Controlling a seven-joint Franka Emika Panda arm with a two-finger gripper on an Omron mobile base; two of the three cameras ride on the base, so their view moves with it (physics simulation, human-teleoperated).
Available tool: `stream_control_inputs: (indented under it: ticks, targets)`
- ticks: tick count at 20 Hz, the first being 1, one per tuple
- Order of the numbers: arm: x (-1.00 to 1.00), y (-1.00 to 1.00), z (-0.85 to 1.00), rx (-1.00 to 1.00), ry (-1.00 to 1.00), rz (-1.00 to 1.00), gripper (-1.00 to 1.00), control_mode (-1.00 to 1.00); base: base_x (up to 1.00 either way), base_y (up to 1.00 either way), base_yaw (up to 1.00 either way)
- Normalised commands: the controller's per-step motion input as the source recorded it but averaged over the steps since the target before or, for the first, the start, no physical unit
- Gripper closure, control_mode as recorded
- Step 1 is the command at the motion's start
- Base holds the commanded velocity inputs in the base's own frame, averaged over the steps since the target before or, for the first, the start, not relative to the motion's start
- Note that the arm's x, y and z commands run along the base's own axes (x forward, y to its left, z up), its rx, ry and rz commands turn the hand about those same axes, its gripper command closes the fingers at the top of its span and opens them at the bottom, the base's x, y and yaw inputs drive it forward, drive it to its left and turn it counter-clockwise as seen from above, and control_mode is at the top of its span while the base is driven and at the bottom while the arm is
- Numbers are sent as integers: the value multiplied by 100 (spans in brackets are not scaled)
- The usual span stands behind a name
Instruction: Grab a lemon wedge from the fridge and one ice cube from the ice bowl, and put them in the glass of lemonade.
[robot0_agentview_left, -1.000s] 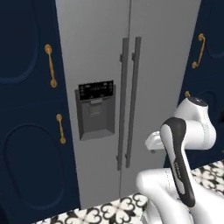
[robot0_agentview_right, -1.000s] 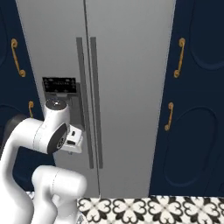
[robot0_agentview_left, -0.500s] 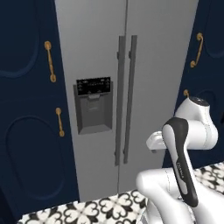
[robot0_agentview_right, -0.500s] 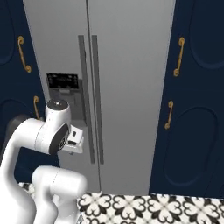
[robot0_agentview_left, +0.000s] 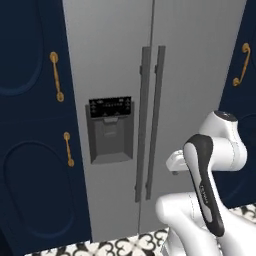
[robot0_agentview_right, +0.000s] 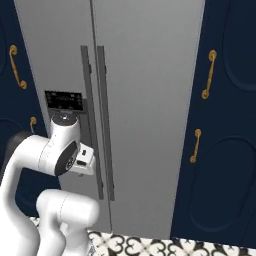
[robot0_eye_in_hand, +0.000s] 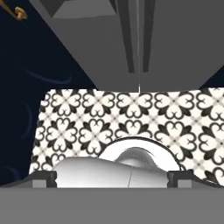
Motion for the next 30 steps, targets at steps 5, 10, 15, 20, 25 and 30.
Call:
stream_control_inputs:
  ticks: [5, 10, 15, 20, 25, 30]
  targets:
    - [0, 0, 0, 0, 0, 0, -100, 100, -18, -34, 0]
    - [0, 0, 0, 0, 0, 0, -100, 100, -49, 0, 0]
    - [0, 0, 0, 0, 0, 0, -100, 100, 0, 10, -1]
    - [0, 0, 0, 0, 0, 0, -100, 100, 21, 43, -11]
    - [0, 0, 0, 0, 0, 0, -100, 100, 29, 8, -2]
    - [0, 0, 0, 0, 0, 0, -100, 100, 28, 0, 0]
